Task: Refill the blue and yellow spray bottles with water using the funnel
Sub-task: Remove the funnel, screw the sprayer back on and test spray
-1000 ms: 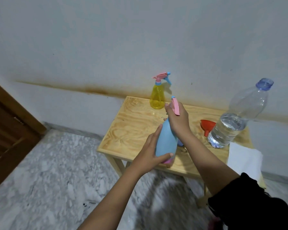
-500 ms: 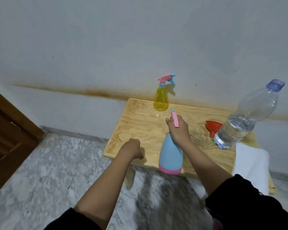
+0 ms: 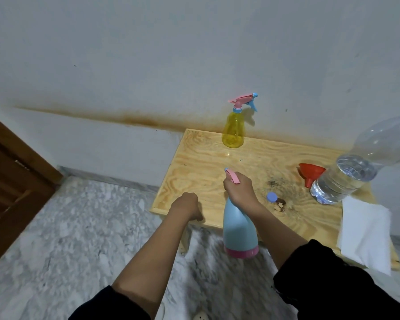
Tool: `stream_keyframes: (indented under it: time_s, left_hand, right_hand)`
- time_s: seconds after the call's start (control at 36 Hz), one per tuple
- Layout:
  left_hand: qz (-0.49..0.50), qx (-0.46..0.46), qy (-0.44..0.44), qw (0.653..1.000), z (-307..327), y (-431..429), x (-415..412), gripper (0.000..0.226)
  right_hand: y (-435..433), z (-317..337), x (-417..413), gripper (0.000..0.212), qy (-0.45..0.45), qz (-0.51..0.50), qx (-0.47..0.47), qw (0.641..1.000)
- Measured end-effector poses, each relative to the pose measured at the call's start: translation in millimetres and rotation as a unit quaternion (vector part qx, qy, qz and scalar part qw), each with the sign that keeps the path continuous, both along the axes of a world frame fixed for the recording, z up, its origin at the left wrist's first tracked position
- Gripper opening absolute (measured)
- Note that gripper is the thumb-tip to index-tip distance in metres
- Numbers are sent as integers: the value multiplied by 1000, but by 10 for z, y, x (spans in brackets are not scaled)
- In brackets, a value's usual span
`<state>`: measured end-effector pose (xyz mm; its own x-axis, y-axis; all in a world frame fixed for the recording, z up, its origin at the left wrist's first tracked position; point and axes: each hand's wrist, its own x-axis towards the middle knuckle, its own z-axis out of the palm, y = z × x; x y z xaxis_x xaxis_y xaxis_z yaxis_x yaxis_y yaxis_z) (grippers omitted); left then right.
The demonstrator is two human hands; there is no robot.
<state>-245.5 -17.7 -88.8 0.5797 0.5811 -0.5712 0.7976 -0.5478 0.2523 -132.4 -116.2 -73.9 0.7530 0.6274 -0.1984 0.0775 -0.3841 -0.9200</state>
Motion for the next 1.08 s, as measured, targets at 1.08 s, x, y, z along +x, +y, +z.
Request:
stream_keyframes:
  time_s: [1.08]
  left_hand:
    - [-3,15,0,1000,-82,19,39,38]
  right_hand:
    - [27,-223,-39,16,12,38,-54,998]
